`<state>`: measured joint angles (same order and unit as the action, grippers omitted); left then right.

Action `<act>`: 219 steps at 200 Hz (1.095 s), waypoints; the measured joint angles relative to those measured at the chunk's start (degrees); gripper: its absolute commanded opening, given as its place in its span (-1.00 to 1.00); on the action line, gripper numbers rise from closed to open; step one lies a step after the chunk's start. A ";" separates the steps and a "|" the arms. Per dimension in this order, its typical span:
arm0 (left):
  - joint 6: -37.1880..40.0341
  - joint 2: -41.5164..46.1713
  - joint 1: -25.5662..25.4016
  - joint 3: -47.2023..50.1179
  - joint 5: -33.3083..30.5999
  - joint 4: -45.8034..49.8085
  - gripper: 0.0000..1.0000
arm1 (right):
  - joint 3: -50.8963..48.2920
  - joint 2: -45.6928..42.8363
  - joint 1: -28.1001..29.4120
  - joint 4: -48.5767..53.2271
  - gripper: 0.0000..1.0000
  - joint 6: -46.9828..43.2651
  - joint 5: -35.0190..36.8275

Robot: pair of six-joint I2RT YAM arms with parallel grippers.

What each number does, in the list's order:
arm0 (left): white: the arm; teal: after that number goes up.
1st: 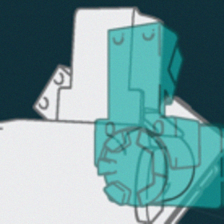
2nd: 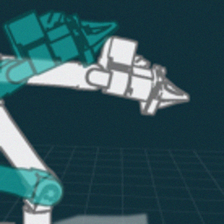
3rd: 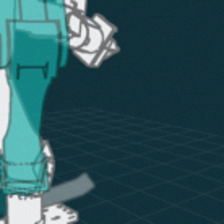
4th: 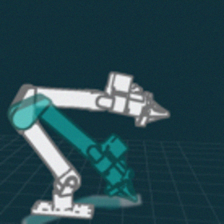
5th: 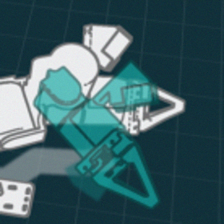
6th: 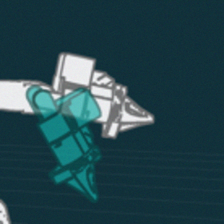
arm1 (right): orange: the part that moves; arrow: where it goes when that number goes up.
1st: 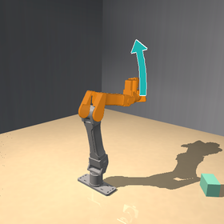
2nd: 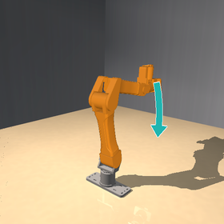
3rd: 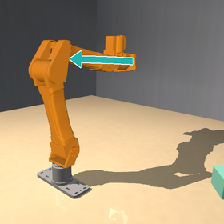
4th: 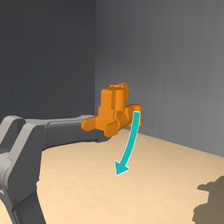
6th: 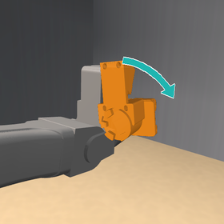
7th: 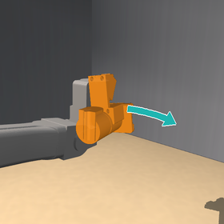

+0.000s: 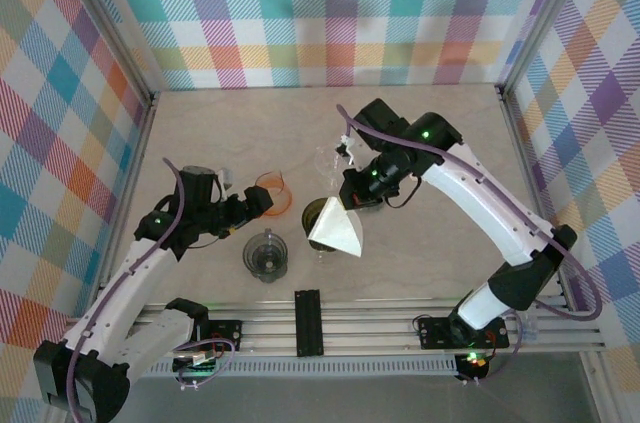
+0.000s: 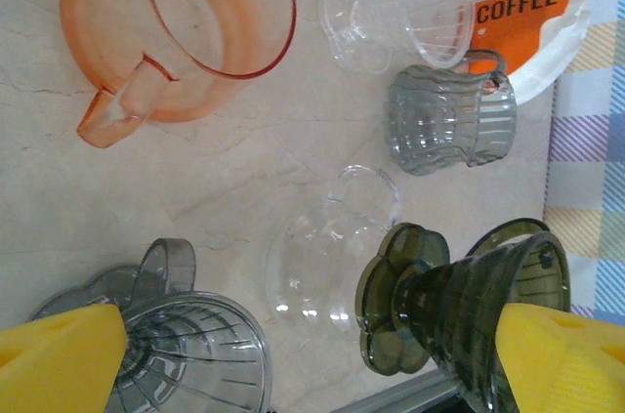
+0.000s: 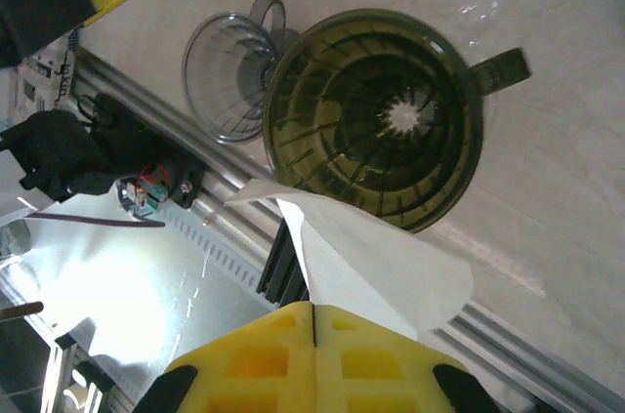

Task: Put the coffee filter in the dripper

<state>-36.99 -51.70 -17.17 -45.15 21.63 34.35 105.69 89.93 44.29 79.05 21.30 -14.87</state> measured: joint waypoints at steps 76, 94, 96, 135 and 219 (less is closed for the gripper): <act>0.22 0.35 0.00 1.46 2.62 -1.40 0.96 | 9.94 5.44 2.19 6.64 -1.00 1.84 6.21; 0.24 0.17 0.00 1.97 3.13 -1.70 0.96 | 11.39 8.44 3.02 7.56 -1.00 1.81 6.99; 0.24 0.15 0.00 1.99 3.21 -1.70 0.96 | 11.47 8.74 3.08 7.58 -1.00 1.81 6.97; 0.24 -0.09 0.00 2.27 4.02 -1.75 0.96 | 15.04 14.49 4.57 9.16 -1.00 1.33 9.14; 0.20 -0.07 -0.33 2.49 4.50 -3.28 0.95 | 17.64 19.69 9.51 9.33 -1.00 -1.01 14.01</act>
<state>-36.80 -51.77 -17.50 -42.65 26.13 31.07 123.33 109.62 53.80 88.38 20.29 -0.86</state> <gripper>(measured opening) 0.978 0.060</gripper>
